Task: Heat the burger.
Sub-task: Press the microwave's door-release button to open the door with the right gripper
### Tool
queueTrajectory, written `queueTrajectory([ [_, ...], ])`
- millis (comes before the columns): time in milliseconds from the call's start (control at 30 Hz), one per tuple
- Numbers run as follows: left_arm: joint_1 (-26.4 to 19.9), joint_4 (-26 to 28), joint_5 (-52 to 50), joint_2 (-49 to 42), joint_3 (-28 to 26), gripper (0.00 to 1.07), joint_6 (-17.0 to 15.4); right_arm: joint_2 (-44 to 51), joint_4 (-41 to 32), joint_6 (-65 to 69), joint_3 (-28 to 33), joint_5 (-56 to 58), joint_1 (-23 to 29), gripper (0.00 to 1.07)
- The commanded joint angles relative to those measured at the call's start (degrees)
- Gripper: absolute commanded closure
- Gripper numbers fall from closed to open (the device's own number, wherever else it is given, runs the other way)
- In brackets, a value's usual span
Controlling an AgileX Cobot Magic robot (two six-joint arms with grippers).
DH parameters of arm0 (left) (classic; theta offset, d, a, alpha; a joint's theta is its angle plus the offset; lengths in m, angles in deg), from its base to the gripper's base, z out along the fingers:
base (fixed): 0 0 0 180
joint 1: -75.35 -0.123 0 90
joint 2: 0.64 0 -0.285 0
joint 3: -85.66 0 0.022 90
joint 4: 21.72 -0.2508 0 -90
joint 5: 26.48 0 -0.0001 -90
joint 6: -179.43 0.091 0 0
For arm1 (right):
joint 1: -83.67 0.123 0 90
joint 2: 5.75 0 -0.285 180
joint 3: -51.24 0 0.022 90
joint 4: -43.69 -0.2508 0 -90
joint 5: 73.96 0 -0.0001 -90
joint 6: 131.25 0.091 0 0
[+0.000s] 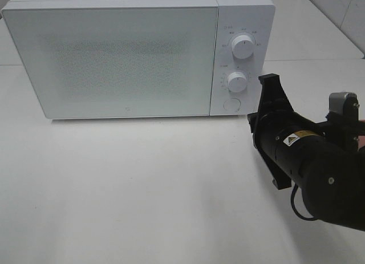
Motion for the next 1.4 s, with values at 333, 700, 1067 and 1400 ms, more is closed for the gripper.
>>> queueTrajectory([
  [333,0.11,0.23,-0.69,-1.32,0.17,0.09,-0.17,-2.86,9.40,5.16,-3.84,3.78,-7.68,1.07],
  [700,0.11,0.23,-0.69,-1.32,0.17,0.09,-0.17,-11.06,14.61,11.63,-10.14,5.39,-10.60,1.07],
  [1067,0.11,0.23,-0.69,-1.32,0.17,0.09,-0.17,-16.44,14.95,13.35,-16.27,7.68,-12.72,1.07],
  [1400,0.11,0.23,-0.69,-1.32,0.17,0.09,-0.17,-20.23,17.42,13.75,-22.06,8.59,-15.24,1.07],
])
